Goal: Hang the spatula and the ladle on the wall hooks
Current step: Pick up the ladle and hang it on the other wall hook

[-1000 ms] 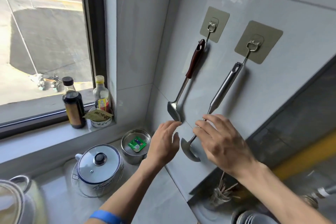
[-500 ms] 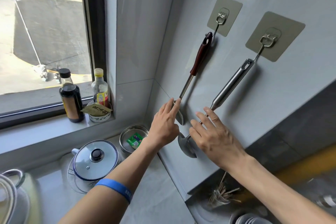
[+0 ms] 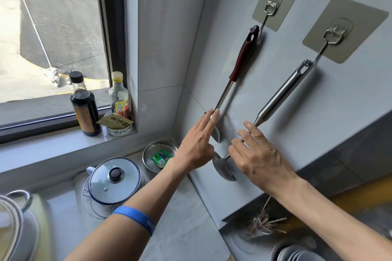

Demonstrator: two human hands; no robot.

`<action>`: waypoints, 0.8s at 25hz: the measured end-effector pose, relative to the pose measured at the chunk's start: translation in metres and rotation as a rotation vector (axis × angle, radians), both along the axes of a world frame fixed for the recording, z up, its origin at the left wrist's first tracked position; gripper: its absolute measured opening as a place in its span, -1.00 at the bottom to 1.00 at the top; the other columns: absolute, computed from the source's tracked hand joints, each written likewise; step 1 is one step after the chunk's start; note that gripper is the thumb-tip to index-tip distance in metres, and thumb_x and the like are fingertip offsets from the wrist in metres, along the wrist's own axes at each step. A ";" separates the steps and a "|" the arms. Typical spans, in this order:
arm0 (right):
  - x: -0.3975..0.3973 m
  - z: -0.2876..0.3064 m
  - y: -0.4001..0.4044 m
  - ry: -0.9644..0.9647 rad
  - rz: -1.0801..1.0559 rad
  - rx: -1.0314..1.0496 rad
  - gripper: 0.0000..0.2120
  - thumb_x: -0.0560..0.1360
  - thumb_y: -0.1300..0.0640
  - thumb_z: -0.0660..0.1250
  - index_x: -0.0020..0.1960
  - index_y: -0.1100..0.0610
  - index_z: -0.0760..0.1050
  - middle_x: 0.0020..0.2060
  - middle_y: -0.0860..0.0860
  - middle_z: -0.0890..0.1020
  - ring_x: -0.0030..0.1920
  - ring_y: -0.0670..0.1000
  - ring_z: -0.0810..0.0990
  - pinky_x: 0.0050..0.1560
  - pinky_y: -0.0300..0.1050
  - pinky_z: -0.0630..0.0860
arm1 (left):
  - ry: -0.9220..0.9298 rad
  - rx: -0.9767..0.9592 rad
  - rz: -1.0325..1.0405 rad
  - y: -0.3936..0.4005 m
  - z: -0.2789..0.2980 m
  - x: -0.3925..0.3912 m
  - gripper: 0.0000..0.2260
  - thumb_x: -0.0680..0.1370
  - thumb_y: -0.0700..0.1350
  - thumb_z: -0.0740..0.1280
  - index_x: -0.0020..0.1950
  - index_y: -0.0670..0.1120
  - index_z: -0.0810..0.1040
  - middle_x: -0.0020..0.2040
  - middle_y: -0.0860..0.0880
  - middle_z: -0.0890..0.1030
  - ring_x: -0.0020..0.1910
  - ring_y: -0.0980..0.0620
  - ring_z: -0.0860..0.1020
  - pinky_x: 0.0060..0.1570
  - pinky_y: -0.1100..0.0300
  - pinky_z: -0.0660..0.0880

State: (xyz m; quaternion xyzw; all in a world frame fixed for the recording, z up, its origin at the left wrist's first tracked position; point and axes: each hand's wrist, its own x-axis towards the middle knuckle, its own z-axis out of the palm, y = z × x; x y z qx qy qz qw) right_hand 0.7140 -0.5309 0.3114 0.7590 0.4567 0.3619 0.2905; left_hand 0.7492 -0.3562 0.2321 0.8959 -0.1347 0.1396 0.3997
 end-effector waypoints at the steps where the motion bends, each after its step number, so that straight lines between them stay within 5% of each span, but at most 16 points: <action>1: 0.000 -0.001 0.000 -0.002 -0.002 0.004 -0.72 0.50 0.36 0.08 -0.15 0.19 0.55 -0.24 0.10 0.64 0.01 0.22 0.66 0.39 0.19 0.40 | 0.002 0.005 -0.003 -0.001 0.000 0.000 -0.12 0.28 -0.37 0.20 0.55 -0.04 -0.05 0.59 -0.09 0.05 0.56 0.03 0.00 0.51 0.03 0.16; 6: -0.001 -0.011 -0.004 -0.032 -0.092 -0.005 -0.74 0.52 0.27 0.14 0.06 0.23 0.58 0.12 0.19 0.67 0.25 0.27 0.57 0.46 0.26 0.27 | 0.075 -0.073 -0.060 0.003 -0.002 -0.001 -0.08 0.28 -0.30 0.26 0.54 0.09 -0.10 0.60 0.02 -0.04 0.55 0.16 -0.08 0.47 0.16 0.17; 10: -0.014 -0.027 -0.015 0.058 -0.209 -0.082 -0.46 0.48 0.02 0.25 0.41 0.19 0.37 0.46 0.24 0.39 0.47 0.32 0.30 0.48 0.28 0.02 | 0.119 -0.066 -0.116 0.010 0.001 0.000 -0.04 0.26 -0.23 0.27 0.52 0.17 -0.16 0.60 0.05 -0.09 0.55 0.20 -0.10 0.42 0.16 0.21; 20: -0.022 -0.033 -0.016 0.158 -0.318 -0.107 -0.37 0.50 -0.08 0.23 0.49 0.18 0.27 0.51 0.22 0.29 0.53 0.27 0.15 0.49 0.30 0.00 | 0.133 -0.030 -0.130 0.014 0.005 -0.001 -0.05 0.26 -0.26 0.25 0.53 0.15 -0.16 0.60 0.03 -0.08 0.56 0.14 -0.08 0.45 0.14 0.21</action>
